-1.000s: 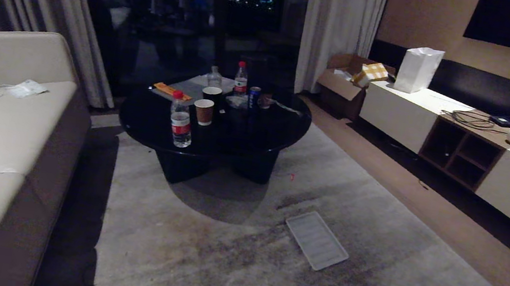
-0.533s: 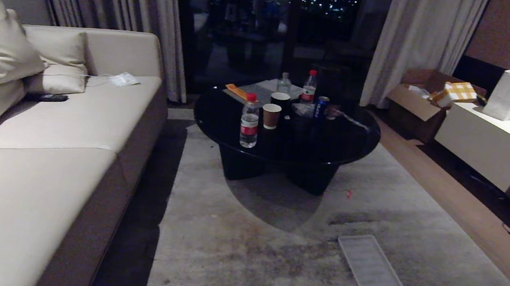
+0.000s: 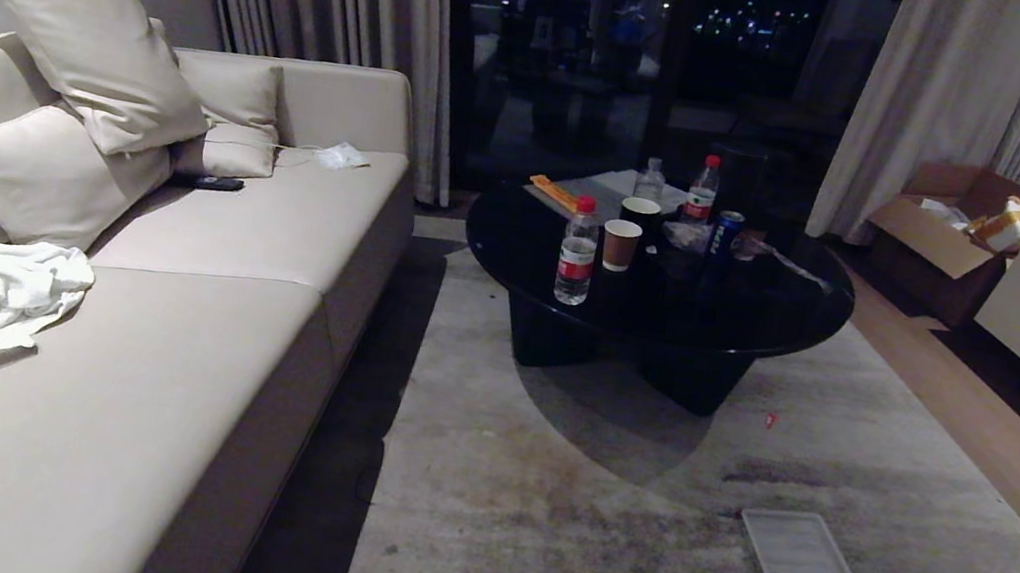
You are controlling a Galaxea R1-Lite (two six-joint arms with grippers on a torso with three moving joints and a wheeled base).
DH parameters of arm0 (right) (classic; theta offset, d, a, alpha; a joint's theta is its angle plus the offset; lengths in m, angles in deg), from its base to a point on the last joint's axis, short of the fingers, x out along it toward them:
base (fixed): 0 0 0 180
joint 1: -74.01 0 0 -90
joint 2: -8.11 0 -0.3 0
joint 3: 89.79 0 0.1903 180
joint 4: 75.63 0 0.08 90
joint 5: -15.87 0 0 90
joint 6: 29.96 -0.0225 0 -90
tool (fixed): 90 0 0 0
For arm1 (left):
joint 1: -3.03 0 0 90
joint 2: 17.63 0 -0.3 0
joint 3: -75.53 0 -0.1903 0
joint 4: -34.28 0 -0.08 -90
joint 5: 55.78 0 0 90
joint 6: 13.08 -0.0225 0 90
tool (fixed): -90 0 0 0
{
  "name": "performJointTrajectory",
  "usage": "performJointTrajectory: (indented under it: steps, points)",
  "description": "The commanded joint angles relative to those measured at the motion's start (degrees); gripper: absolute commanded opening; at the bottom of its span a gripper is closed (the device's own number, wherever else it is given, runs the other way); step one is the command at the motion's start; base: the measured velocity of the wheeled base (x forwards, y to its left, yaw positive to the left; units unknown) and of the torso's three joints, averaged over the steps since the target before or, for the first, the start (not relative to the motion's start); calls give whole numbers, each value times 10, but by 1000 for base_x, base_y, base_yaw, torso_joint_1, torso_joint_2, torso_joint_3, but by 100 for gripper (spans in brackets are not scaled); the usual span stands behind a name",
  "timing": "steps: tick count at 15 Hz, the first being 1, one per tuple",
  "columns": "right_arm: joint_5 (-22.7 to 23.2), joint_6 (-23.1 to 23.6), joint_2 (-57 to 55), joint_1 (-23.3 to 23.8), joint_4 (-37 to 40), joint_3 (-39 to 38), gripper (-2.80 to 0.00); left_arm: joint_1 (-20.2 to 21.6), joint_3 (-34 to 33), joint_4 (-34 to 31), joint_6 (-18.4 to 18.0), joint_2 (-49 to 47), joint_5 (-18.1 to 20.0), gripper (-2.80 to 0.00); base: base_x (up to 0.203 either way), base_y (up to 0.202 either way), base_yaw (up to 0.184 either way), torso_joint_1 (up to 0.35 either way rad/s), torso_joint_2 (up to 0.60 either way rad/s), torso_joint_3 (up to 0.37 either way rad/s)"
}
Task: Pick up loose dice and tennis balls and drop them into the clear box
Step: Close the lid
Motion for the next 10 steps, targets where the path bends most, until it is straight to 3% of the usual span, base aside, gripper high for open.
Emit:
performJointTrajectory:
  steps: [1, 3, 10]
  points:
    - [-1, 0, -1, 0, 1, 0, -280, 0, -1, 0, 1, -1, -1, -280, 0, 0, 0, 0, 0, 0]
    - [-1, 0, -1, 0, 1, 0, -280, 0, -1, 0, 1, -1, -1, -280, 41, 0, -1, -1, -1, 3]
    - [-1, 0, -1, 0, 1, 0, -280, 0, -1, 0, 1, -1, -1, -280, 180, 0, 0, 2, 1, 2]
